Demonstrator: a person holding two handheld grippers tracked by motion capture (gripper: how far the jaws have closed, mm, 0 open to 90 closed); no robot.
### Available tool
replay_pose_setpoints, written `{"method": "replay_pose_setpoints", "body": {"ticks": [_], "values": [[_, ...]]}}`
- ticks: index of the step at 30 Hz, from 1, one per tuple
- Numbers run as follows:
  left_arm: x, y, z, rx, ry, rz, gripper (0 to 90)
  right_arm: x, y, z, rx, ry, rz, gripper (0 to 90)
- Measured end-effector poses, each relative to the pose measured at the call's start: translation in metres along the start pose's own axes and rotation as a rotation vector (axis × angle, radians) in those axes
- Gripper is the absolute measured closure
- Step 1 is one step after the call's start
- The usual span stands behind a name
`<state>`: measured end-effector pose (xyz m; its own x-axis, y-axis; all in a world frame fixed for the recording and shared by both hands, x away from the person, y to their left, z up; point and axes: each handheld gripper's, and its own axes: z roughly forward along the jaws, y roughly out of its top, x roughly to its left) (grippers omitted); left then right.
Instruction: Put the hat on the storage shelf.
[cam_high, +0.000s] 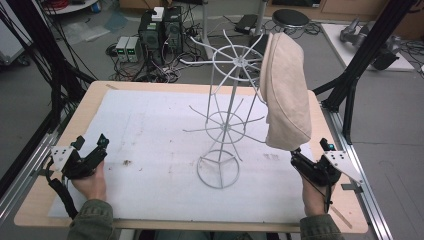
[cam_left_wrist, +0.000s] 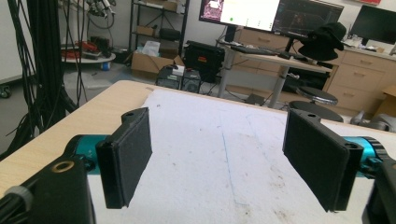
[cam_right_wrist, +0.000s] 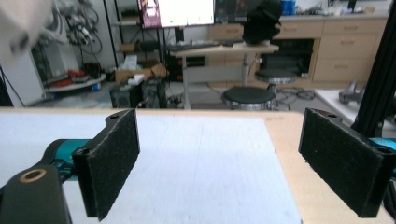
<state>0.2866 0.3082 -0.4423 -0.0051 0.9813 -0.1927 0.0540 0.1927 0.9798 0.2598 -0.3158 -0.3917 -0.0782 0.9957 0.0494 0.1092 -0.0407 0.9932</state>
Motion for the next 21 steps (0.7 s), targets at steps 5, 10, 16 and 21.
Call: {"method": "replay_pose_setpoints", "body": {"ticks": [5,10,16,21], "values": [[0.0,0.0,0.0,0.0,0.0,-0.001,24.0,0.002,-0.013,0.0,0.024,-0.012,0.006,11.6],[0.0,0.0,0.0,-0.001,0.0,-0.002,24.0,0.005,-0.018,-0.001,0.028,-0.004,0.001,11.6],[0.0,0.0,0.0,0.0,0.0,-0.003,24.0,0.009,-0.026,-0.002,0.03,0.003,0.0,11.6],[0.0,0.0,0.0,0.001,-0.002,-0.004,24.0,0.004,-0.033,-0.001,0.047,-0.004,0.04,11.6]]}}
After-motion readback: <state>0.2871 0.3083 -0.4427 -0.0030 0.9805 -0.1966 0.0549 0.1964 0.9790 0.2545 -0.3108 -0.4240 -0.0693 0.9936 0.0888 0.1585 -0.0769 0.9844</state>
